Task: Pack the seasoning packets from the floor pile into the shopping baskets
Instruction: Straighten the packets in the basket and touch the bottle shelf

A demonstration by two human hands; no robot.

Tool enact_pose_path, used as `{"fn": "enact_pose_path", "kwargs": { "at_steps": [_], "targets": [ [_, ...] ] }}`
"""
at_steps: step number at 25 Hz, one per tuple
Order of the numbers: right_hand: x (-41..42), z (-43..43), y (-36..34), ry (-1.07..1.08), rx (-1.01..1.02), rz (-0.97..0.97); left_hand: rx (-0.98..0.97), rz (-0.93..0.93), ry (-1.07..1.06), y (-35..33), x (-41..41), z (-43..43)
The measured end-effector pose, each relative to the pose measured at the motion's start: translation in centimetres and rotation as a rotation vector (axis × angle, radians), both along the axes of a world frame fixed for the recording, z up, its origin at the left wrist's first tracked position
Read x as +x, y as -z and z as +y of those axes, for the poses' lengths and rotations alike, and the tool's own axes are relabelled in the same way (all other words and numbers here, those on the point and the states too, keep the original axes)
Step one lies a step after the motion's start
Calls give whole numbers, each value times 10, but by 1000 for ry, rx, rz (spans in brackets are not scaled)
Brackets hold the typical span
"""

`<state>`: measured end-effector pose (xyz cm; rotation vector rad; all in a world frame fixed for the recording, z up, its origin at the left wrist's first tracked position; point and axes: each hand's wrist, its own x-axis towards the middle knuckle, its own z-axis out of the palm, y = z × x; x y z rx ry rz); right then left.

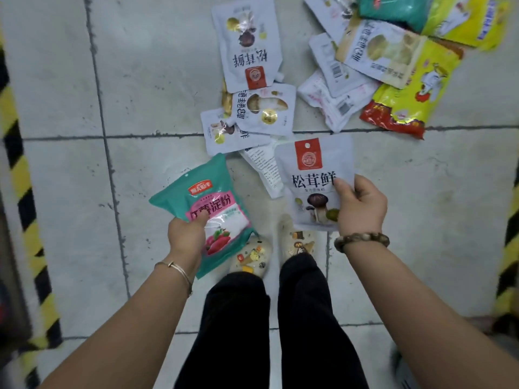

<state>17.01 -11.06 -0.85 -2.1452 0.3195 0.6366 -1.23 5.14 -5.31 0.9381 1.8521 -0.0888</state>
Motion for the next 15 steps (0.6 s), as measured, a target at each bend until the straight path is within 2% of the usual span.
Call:
{"fn": "enact_pose_path", "kwargs": {
  "at_steps": [7, 12, 15],
  "targets": [
    [-40, -63, -74, 341, 13, 16, 2, -137, 387, -116, 14, -15],
    [-70, -138, -109, 586, -7, -13, -52, -232, 536, -168, 36, -66],
    [-88, -193, -125, 730, -15, -36, -61, -287, 696, -190, 46, -113]
  ]
}}
